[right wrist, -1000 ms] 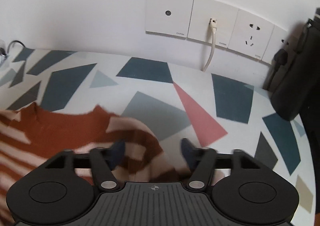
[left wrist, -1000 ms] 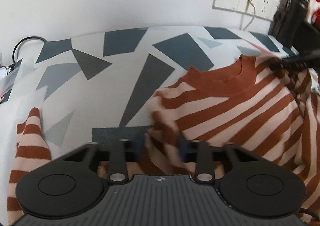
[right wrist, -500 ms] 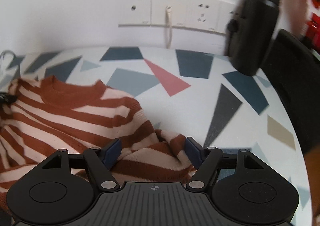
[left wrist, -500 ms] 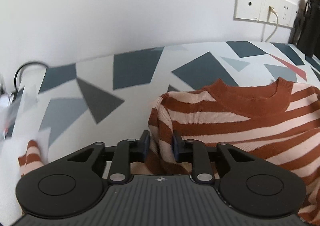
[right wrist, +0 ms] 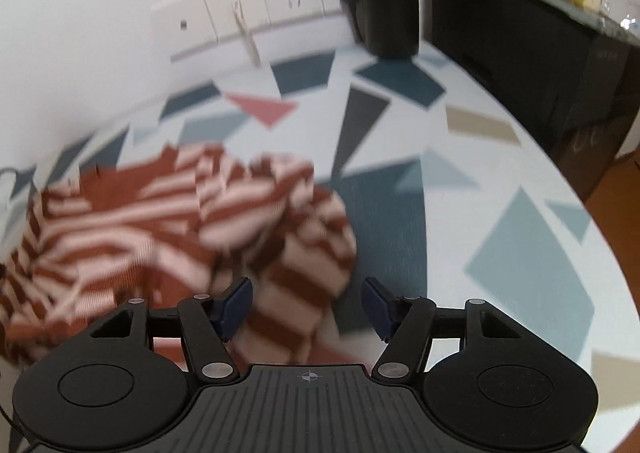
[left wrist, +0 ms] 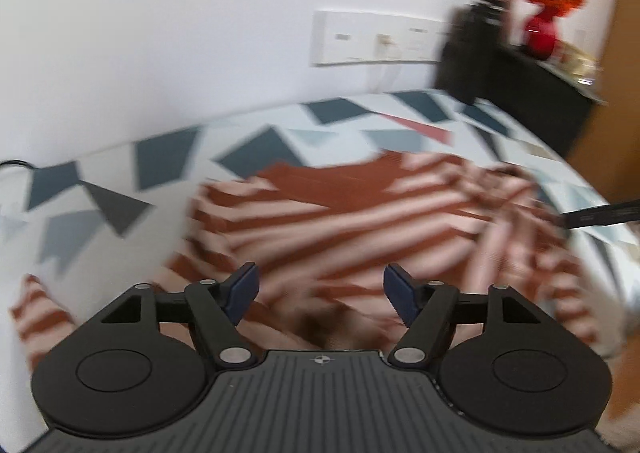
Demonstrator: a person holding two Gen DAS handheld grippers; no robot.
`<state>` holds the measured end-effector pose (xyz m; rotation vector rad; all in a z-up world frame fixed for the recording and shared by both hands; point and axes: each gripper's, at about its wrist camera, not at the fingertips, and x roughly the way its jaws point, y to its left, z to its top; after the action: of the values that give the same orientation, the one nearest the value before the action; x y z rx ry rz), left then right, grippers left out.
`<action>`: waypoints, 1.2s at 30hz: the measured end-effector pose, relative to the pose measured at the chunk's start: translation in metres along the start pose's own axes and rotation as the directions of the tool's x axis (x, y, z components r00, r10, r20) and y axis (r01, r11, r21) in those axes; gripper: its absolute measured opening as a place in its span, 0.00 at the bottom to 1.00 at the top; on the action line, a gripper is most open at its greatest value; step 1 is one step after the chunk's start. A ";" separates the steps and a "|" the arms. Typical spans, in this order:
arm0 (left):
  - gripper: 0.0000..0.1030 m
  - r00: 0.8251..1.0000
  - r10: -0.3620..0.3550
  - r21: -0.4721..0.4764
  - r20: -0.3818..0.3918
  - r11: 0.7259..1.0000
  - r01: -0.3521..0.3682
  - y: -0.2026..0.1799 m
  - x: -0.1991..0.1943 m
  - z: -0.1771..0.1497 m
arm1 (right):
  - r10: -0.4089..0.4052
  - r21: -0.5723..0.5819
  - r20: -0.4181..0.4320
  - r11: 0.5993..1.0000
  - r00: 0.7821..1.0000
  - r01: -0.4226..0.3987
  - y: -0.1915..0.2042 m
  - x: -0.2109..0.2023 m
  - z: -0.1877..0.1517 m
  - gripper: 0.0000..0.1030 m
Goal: Fold clothes
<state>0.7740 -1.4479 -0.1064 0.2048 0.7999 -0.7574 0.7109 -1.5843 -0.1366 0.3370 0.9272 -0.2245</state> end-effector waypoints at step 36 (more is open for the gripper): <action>0.81 0.973 0.229 -0.340 -0.002 0.915 -0.216 0.052 -0.002 -0.045 | -0.303 0.116 0.058 0.949 0.951 0.295 -0.063 -0.010 0.013 0.27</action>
<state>0.7826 -1.3896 -0.1421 -0.0292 0.8416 -0.3977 0.6942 -1.6472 -0.1329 0.2827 0.8911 -0.5638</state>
